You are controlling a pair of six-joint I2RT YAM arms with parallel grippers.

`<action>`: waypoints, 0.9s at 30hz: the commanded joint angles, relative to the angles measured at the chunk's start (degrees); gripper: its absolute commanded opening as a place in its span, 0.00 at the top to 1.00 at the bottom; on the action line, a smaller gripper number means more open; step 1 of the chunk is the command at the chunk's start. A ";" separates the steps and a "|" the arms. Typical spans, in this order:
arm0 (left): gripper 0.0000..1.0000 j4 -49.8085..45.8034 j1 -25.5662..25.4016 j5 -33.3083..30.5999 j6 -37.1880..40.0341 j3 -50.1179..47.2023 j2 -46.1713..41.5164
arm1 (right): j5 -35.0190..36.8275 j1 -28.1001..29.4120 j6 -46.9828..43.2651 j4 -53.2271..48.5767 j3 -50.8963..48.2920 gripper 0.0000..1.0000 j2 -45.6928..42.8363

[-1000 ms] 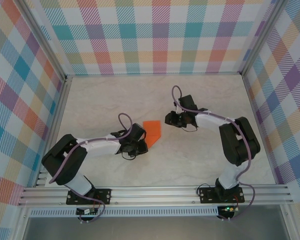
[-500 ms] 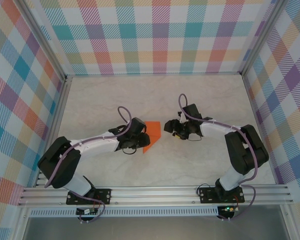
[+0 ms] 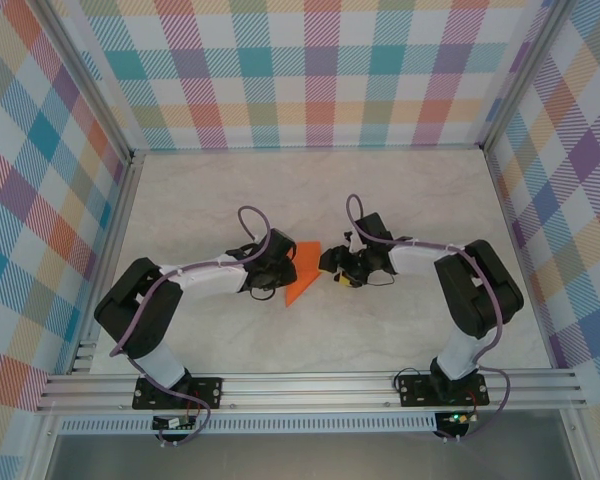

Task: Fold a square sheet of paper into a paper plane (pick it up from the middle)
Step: Fold the triangle a second time at the center of the table, then fourth fold the wing at the center of the table.

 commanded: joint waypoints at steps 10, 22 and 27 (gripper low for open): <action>0.77 0.73 1.09 -0.47 -0.02 -1.46 -0.46 | -3.93 2.99 0.72 0.98 5.78 0.47 5.52; 0.77 0.72 1.71 -0.46 0.20 -1.84 -0.84 | -8.03 4.49 1.96 5.89 6.47 0.61 8.91; 0.77 0.57 2.06 -0.51 0.23 -1.85 -1.20 | -8.48 4.67 2.43 8.77 5.60 0.66 9.55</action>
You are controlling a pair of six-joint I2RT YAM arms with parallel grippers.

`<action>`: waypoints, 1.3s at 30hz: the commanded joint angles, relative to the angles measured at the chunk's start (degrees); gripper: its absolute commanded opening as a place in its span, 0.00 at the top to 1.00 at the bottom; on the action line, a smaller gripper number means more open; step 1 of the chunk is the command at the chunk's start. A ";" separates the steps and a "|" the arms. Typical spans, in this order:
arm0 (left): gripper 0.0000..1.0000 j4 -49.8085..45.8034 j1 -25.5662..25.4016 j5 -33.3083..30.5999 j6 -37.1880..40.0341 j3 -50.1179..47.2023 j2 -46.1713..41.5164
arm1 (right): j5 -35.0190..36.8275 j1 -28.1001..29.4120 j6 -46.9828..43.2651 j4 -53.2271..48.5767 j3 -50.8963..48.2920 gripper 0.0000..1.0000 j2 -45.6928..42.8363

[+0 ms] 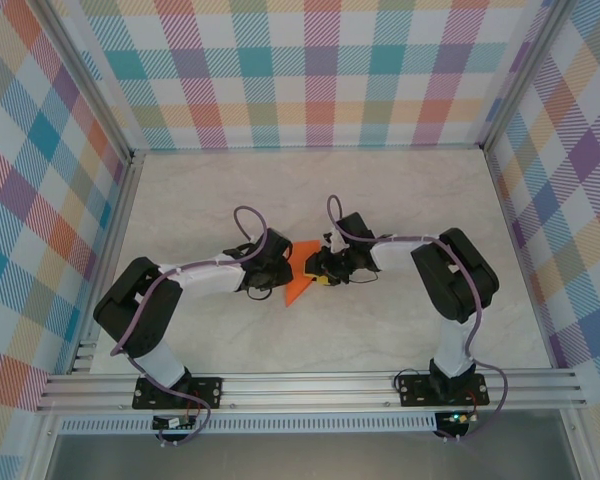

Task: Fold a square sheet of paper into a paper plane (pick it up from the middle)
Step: Fourth fold the wing at the center of the table.

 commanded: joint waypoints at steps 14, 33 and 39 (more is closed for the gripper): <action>0.56 3.44 0.11 2.22 2.80 -4.77 -8.16 | 13.20 0.51 5.52 -5.23 -3.42 0.96 -7.75; 0.21 19.38 -7.10 0.08 12.29 -15.61 -21.53 | 22.10 2.28 9.97 -17.31 -2.17 0.95 -19.46; 0.18 18.37 -7.18 -0.71 13.26 -15.92 -23.72 | 25.82 2.36 9.66 -20.76 -1.47 0.95 -23.98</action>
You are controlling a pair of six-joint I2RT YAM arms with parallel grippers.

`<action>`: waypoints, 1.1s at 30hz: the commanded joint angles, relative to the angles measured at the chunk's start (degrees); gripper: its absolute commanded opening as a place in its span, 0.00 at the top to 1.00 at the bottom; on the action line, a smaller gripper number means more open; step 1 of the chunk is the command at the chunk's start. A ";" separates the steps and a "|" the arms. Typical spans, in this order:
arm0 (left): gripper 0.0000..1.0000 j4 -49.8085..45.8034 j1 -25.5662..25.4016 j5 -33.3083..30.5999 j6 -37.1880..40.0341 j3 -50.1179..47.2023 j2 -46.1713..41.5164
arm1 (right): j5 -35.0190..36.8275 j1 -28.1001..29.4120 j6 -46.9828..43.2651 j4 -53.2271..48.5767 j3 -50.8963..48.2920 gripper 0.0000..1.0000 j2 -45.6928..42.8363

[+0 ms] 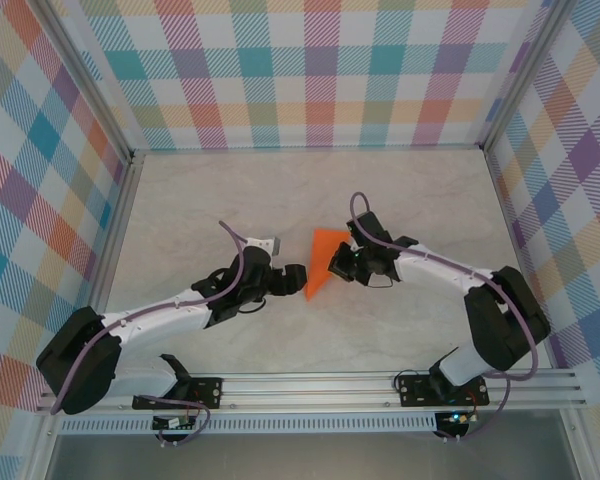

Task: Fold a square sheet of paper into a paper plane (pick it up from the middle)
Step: Fourth fold the wing at the center of the table.

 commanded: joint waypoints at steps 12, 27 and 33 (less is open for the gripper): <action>0.09 2.51 -2.01 -1.26 3.67 0.06 0.43 | 5.60 0.66 -0.71 -0.77 1.98 0.95 1.17; 0.21 11.58 -8.41 -3.85 16.81 1.24 12.05 | 3.58 0.66 4.99 -0.64 0.97 0.94 6.73; 0.36 17.14 -8.69 -3.36 22.80 1.17 15.80 | 3.76 0.48 6.99 -3.07 1.08 0.93 8.06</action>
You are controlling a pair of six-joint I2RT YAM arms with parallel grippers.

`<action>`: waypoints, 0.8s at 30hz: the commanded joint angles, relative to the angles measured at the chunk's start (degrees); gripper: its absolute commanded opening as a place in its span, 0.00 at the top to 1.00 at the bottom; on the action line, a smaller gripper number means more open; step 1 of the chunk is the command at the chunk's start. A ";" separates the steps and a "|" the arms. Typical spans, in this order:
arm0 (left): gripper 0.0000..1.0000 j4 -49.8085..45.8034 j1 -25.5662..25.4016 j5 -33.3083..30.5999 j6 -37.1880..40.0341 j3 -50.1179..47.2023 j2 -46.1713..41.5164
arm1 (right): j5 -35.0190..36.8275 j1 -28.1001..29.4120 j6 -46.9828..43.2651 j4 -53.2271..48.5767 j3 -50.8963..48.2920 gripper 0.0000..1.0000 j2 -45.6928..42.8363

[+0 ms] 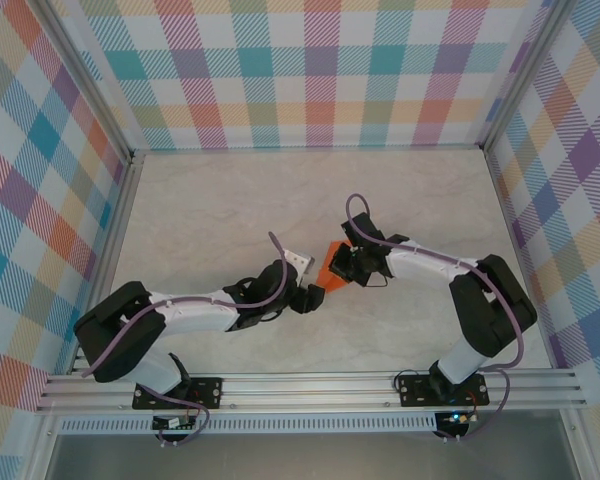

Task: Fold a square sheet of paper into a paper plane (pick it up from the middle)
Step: Fourth fold the wing at the center of the table.

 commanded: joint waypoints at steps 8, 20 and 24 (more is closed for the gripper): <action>0.43 14.84 -1.61 2.23 12.86 -1.56 7.38 | -0.77 0.00 5.09 -3.89 0.26 0.91 2.49; 0.53 19.68 -3.91 -1.31 23.28 -1.42 13.44 | -3.26 -0.75 7.63 -3.83 0.84 0.90 2.29; 0.59 22.34 -4.24 -4.00 25.73 -2.08 15.04 | -3.95 -0.96 7.94 -3.75 0.76 0.90 2.30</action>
